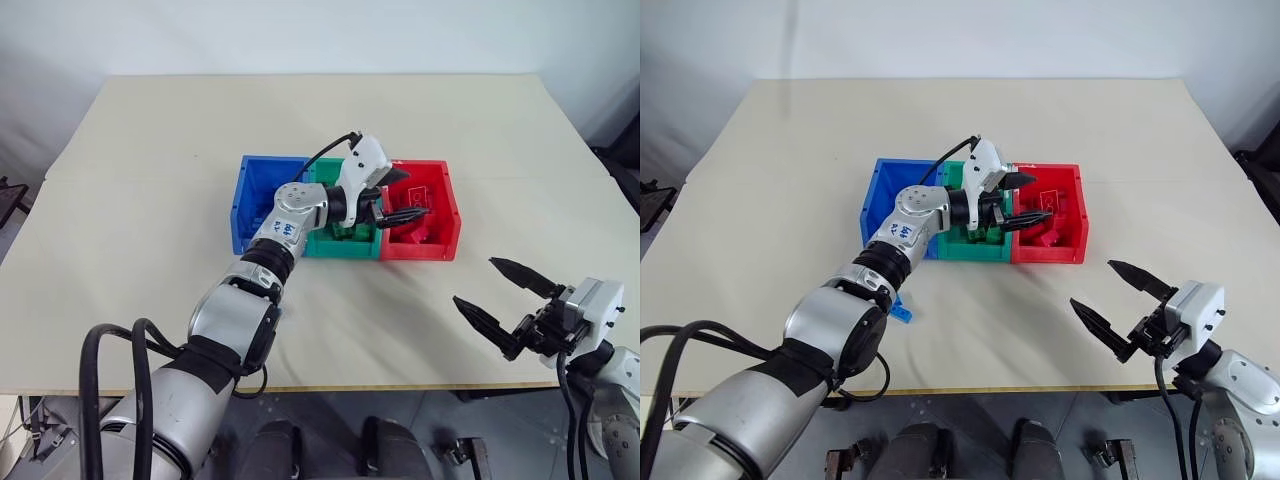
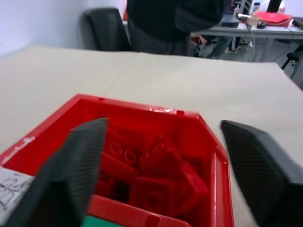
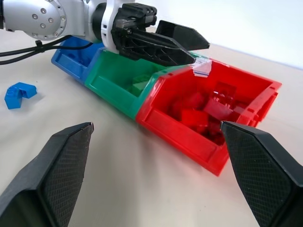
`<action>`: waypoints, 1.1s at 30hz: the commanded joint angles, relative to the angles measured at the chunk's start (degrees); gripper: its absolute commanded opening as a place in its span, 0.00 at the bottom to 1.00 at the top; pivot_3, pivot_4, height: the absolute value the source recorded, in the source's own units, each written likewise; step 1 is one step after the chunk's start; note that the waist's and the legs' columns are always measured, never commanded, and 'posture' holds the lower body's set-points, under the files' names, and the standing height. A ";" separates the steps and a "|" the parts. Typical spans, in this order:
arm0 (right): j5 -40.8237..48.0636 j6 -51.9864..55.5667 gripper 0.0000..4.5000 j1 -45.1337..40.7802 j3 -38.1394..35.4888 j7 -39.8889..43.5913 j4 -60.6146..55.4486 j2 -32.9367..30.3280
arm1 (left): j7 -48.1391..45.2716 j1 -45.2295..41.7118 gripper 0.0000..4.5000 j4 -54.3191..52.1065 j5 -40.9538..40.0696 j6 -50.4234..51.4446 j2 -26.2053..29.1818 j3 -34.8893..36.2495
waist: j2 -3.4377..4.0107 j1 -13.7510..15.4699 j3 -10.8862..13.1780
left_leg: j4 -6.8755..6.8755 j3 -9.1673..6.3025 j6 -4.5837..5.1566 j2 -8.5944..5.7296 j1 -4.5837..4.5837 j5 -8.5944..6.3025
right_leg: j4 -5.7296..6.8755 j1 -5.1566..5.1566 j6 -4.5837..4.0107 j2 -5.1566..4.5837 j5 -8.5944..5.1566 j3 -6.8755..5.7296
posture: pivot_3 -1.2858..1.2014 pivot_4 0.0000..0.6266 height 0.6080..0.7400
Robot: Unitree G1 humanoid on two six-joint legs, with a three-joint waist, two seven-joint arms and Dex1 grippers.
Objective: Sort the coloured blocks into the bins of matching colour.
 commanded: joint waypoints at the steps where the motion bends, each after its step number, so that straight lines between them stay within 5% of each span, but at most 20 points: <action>1: 0.40 -0.65 1.00 -2.45 0.79 0.83 0.13 -0.49 | -2.06 0.67 1.00 -3.80 -0.03 -2.83 2.08 1.20 | 0.00 -0.13 0.00 | 0.00 0.00 0.00 0.00 0.00 0.00 | 0.00 0.00 0.00 0.00 0.00 0.00 | 0.52 0.24 1.00; 7: 0.07 -1.00 1.00 -7.60 3.45 6.57 4.83 -2.65 | -9.66 7.58 1.00 -17.50 -4.23 -0.82 9.44 3.49 | 0.01 -1.26 -0.01 | -0.01 -0.01 0.00 0.02 0.01 0.00 | 0.02 0.00 0.00 0.00 0.00 -0.01 | 0.52 0.24 1.00; 18: -2.27 -1.83 1.00 -20.53 13.65 24.08 17.80 -7.45 | -12.24 48.24 1.00 -69.53 -19.06 21.52 33.57 15.87 | 0.03 -2.70 -0.02 | 0.07 -0.57 0.00 0.44 0.10 0.00 | 0.15 0.06 -0.03 -0.03 -0.01 -0.01 | 0.52 0.24 1.00; 28: -3.10 -1.46 1.00 -27.14 18.62 30.94 22.29 -7.45 | -12.27 74.05 1.00 -75.39 -21.64 22.08 43.09 29.73 | 0.03 -1.41 -0.03 | 0.23 -0.66 -0.09 0.51 0.15 -0.05 | 0.20 0.15 -0.07 -0.05 -0.03 -0.05 | 0.52 0.24 1.00; 33: -3.37 -1.49 1.00 -26.90 17.99 31.45 22.98 -8.14 | -16.41 75.21 1.00 -80.05 -20.82 21.50 45.90 24.34 | 0.03 -1.26 -0.03 | 0.23 -0.65 -0.12 0.50 0.15 -0.06 | 0.21 0.15 -0.08 -0.06 -0.03 -0.04 | 0.52 0.24 1.00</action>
